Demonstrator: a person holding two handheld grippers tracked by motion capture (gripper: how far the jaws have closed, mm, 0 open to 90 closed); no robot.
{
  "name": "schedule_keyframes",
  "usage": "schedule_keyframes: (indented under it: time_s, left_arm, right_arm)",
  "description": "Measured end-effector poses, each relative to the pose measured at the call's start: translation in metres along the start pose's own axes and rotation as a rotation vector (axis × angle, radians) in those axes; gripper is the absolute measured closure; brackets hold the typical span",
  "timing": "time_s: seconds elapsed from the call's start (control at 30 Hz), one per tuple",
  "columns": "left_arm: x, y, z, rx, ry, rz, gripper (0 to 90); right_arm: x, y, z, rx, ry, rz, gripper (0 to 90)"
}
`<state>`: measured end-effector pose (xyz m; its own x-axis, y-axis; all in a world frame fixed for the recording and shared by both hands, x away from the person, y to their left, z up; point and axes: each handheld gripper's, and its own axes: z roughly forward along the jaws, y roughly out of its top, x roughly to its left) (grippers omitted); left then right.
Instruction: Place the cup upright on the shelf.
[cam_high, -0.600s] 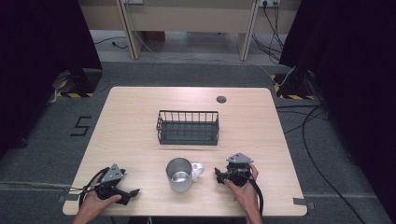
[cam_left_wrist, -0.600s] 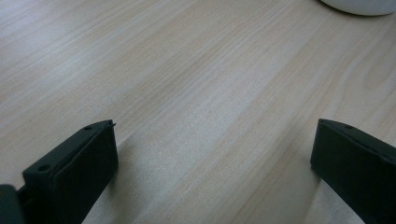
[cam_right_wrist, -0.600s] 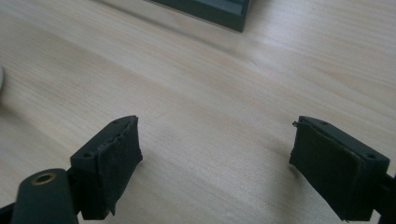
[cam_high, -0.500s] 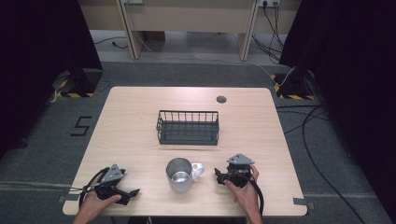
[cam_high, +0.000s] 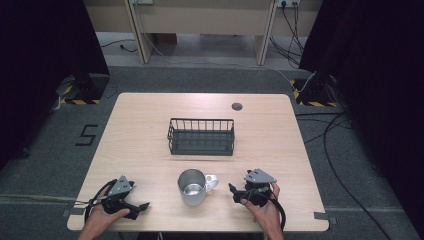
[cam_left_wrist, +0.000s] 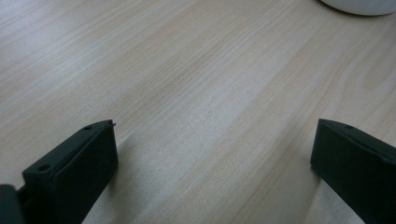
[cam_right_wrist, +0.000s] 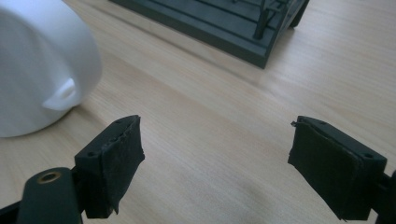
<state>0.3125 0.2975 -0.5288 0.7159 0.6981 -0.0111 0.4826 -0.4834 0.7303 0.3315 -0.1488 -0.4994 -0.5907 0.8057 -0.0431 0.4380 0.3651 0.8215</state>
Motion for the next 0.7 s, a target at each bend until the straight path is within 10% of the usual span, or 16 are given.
schedule_keyframes:
  time_s: [0.7]
  left_arm:
    - [0.000, 0.000, 0.000, 0.000, 0.000, 0.000, 0.0]
  right_arm:
    - [0.029, 0.024, -0.028, -0.125, 0.113, -0.107, 15.4]
